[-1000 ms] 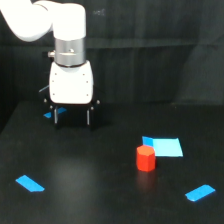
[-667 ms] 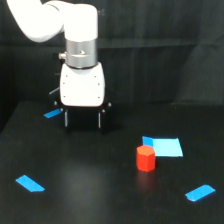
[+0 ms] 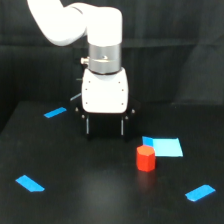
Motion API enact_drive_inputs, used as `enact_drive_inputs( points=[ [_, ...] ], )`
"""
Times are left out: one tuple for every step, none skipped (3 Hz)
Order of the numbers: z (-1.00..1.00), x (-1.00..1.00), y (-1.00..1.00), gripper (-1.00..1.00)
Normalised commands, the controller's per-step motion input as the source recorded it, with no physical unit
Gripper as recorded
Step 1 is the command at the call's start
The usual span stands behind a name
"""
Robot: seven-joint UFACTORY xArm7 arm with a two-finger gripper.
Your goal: Pick up the red object from the table
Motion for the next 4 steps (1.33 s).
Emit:
enact_drive_inputs(
  points=[
    [-0.14, 0.91, -0.75, 0.95],
    [0.07, 0.59, -0.69, 0.96],
    [0.47, 0.36, -0.59, 0.97],
    [0.24, 0.2, -0.58, 0.96]
  ],
)
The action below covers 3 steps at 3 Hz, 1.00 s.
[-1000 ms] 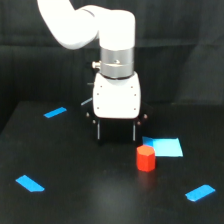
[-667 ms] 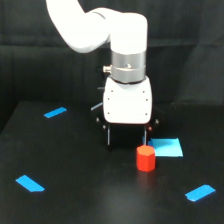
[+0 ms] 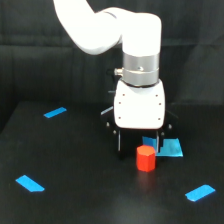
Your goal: Pick up the red object from the table
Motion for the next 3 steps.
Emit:
enact_drive_inputs(
  points=[
    [0.16, 0.01, -0.53, 1.0],
    [-0.09, -0.12, -0.36, 1.0],
    [-0.06, 0.05, -0.16, 0.95]
  ],
)
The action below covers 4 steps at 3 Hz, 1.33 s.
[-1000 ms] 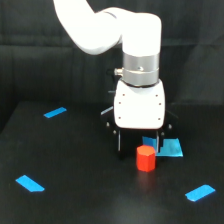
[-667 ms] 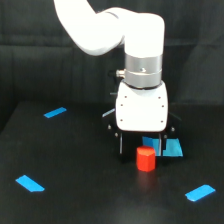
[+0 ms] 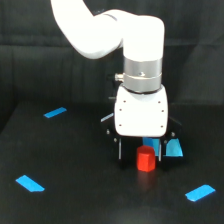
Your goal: Pick up the red object from the table
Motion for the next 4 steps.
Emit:
enact_drive_inputs(
  points=[
    [-0.1, 0.1, -0.01, 0.83],
    [-0.12, 0.12, 0.05, 0.43],
    [-0.17, 0.09, -0.05, -0.6],
    [-0.06, 0.0, 0.01, -1.0]
  ],
)
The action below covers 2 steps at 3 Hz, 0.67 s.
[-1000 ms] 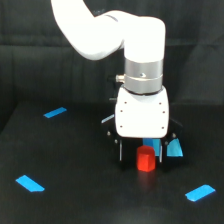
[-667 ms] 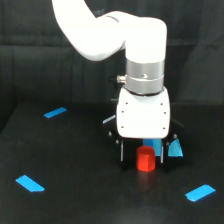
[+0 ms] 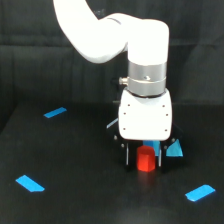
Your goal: Pick up the red object from the table
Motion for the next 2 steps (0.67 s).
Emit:
enact_drive_inputs(
  points=[
    [-0.13, -0.03, -0.03, -0.95],
    [-0.02, 0.07, 0.0, -1.0]
  ],
)
